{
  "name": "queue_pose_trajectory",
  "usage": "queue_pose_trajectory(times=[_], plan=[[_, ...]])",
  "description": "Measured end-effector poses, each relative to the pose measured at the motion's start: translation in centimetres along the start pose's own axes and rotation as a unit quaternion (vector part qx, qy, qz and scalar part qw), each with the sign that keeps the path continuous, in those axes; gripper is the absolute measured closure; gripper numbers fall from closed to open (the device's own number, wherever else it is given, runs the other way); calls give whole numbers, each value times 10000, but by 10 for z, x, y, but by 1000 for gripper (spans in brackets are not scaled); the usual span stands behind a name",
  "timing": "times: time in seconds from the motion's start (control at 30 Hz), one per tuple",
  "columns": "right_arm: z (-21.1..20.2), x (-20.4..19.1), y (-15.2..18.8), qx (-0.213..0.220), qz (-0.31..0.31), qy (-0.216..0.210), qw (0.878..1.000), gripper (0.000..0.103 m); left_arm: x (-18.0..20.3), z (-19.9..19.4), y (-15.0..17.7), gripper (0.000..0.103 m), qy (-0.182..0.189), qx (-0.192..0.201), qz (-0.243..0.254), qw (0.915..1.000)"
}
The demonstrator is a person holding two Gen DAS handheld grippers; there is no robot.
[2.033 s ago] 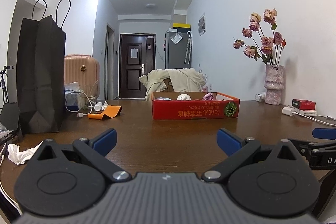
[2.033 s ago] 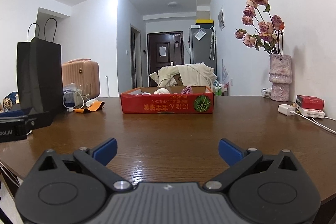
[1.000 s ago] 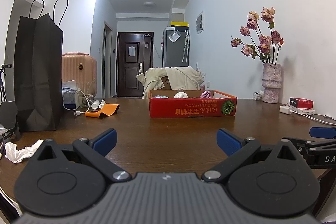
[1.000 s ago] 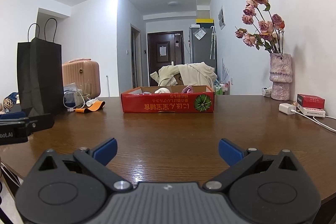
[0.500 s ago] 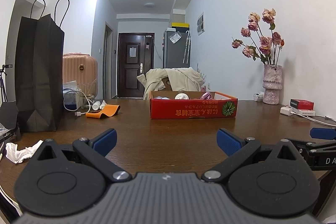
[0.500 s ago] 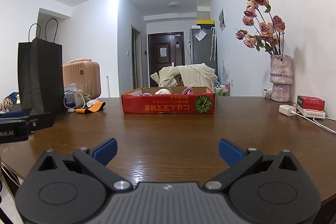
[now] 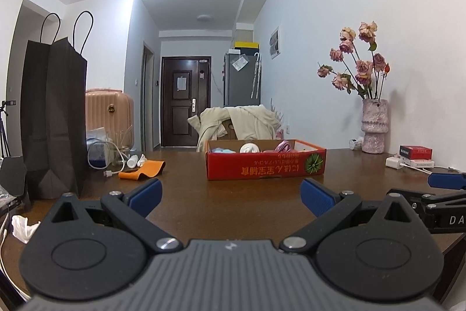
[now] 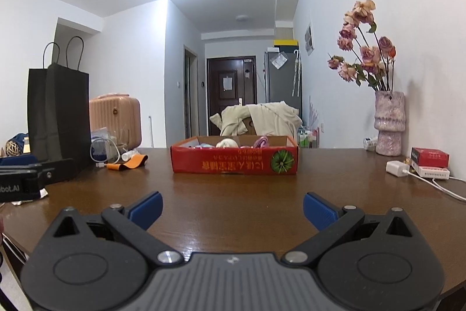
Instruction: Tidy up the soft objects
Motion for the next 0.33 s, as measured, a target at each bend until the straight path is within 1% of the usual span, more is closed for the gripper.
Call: queue_pose_trajectory(times=[0.27, 0.33], plan=[[2, 3, -2, 30, 26, 22, 10000, 0, -2, 2, 0, 0, 36, -49, -55, 10000], [3, 3, -2, 33, 27, 17, 10000, 0, -3, 2, -1, 0, -2, -29, -82, 10000]])
Point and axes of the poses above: each gripper's, at about its wrist camera, not at the fingertips, and z roughly the way its jaws point, x to its right, y to its underside, the point moved 2 cm from there along z, roughly the way its jaws point, and after that the axes turned 10 degrees about x, right-handed, at the moved point
